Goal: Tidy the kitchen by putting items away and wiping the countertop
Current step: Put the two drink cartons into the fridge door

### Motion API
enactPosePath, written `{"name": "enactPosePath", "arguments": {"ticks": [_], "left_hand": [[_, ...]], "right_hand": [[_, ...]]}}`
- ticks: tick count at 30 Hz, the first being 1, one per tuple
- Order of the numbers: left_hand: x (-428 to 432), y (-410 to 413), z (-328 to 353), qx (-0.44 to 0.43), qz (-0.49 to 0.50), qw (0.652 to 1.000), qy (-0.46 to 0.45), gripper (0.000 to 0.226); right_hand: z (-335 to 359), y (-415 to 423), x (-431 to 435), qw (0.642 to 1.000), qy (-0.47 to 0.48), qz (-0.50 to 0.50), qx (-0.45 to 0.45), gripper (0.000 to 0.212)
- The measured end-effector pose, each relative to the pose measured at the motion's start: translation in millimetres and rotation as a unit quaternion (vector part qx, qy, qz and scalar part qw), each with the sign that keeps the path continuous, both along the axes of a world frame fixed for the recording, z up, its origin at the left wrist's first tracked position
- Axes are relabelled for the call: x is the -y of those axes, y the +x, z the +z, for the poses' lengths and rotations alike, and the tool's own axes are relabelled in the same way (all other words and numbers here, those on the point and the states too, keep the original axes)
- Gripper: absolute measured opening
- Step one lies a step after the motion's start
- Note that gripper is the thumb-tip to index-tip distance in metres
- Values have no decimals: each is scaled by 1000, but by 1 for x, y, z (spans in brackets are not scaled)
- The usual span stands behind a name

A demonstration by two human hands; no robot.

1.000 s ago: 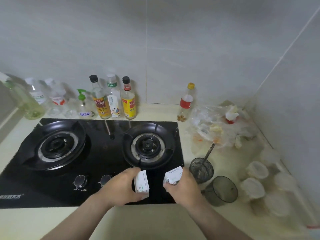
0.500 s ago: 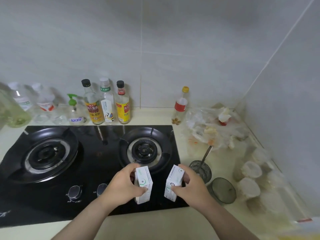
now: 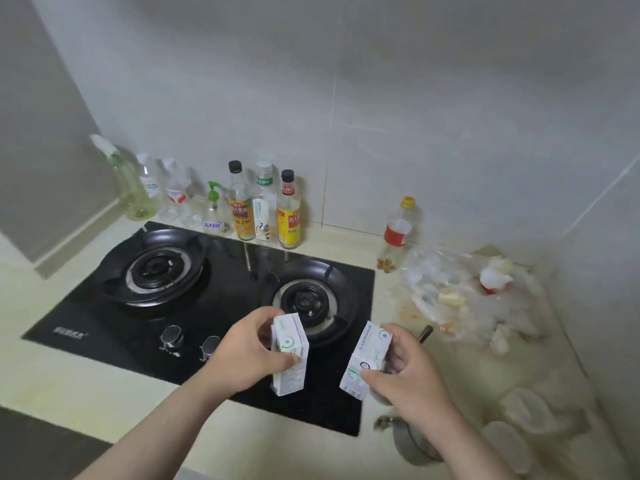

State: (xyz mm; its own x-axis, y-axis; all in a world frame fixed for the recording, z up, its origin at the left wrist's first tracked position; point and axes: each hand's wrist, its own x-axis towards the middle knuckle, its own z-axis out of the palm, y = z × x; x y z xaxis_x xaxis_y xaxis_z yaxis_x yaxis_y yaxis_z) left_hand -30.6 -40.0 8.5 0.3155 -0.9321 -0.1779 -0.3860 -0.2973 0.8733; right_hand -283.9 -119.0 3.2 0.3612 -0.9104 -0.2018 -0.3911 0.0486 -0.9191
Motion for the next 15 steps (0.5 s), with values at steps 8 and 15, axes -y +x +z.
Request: {"name": "enactPosePath", "arguments": {"ticks": [8, 15], "left_hand": [[-40, -48, 21, -40, 140, 988, -42, 46], [-110, -58, 45, -37, 246, 965, -82, 43]], "right_hand": [[13, -22, 5, 997, -11, 67, 29, 73], [32, 12, -7, 982, -29, 180, 47, 76]]}}
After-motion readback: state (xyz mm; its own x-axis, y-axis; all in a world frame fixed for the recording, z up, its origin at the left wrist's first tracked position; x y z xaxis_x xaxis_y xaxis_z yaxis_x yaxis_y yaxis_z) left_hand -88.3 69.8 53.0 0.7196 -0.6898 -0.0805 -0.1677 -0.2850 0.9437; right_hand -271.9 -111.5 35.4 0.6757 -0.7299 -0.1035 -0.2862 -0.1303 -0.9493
